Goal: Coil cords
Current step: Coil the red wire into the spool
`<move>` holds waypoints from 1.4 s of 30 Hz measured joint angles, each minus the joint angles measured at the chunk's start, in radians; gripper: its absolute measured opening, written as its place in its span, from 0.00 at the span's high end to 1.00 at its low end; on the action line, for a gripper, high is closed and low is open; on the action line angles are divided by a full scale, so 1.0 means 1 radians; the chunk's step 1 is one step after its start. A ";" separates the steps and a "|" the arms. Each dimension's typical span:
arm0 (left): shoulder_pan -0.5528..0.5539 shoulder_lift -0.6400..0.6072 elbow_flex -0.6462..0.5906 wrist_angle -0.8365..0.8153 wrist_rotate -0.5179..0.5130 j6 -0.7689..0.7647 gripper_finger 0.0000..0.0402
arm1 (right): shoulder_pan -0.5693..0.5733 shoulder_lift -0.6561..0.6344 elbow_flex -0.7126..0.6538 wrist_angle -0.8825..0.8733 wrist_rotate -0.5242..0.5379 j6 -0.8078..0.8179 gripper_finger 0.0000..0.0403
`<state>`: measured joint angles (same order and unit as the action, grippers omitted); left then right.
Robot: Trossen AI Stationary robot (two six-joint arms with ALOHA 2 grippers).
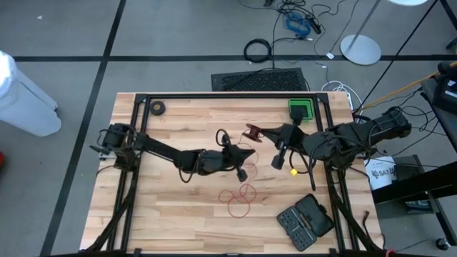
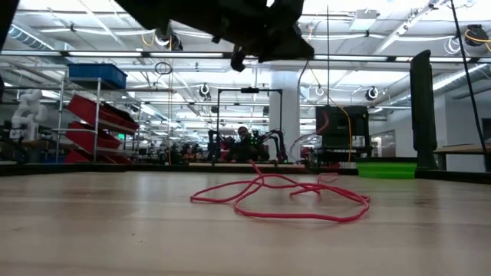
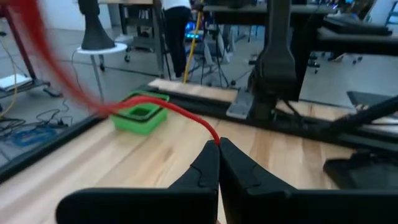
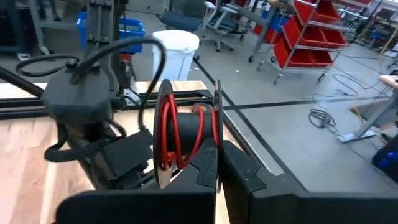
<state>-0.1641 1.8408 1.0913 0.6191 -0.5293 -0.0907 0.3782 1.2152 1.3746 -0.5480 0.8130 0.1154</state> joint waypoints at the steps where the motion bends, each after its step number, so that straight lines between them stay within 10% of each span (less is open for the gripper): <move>1: 0.009 0.000 0.010 -0.002 0.012 0.001 1.00 | 0.000 0.000 0.000 0.000 0.005 0.000 1.00; 13: 0.044 0.004 0.038 -0.167 0.233 -0.075 0.99 | -0.006 0.015 0.000 0.021 0.129 -0.025 1.00; 20: -0.031 0.004 0.038 -0.260 0.247 -0.086 0.77 | -0.006 0.016 0.000 0.000 0.127 -0.030 1.00; 35: -0.189 -0.209 0.038 -0.634 -0.103 -0.163 0.60 | -0.006 0.016 0.000 -0.020 0.128 -0.022 1.00; 42: -0.237 -0.235 0.038 -0.554 -0.327 -0.071 0.60 | -0.006 0.016 0.000 -0.004 0.127 -0.022 1.00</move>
<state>-0.4015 1.6055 1.1290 0.0652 -0.8564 -0.1617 0.3725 1.2312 1.3746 -0.5523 0.9405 0.0933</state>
